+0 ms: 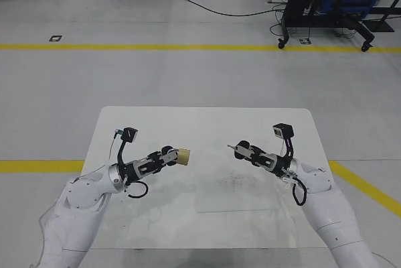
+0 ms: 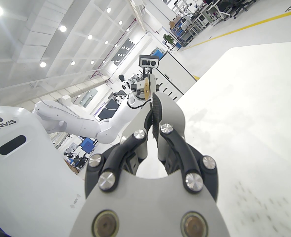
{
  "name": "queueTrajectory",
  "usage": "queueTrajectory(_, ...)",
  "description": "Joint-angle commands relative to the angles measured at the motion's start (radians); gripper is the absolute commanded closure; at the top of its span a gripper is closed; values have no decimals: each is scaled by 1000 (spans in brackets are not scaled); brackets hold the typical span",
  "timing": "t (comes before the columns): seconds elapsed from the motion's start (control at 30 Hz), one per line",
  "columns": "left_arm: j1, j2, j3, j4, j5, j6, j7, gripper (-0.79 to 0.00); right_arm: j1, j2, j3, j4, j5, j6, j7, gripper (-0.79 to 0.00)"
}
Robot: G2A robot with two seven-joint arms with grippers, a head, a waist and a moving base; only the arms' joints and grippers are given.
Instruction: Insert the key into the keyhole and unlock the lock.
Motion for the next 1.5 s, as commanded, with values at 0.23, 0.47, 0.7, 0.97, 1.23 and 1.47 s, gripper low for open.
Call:
queueTrajectory(0.23, -7, 1, 13, 14, -19, 101, 45, 0, 5, -5, -5, 10, -33, 37, -91, 0)
queueTrajectory(0.47, -75, -7, 89, 134, -134, 132, -73, 0, 136, -50, -148, 159, 44, 70, -196, 0)
queueTrajectory(0.7, -134, -12, 121, 229, -361, 103, -260, 0, 253, -108, -310, 225, 62, 62, -235, 0)
queueTrajectory(0.97, -160, -11, 128, 271, -383, 101, -287, 0, 305, -145, -395, 262, 70, 39, -239, 0)
queueTrajectory(1.23, -164, -9, 130, 281, -375, 104, -264, 0, 312, -158, -423, 278, 75, 15, -212, 0)
queueTrajectory(1.47, -176, -7, 129, 312, -374, 151, -233, 0, 284, -149, -420, 262, 29, -19, -153, 0)
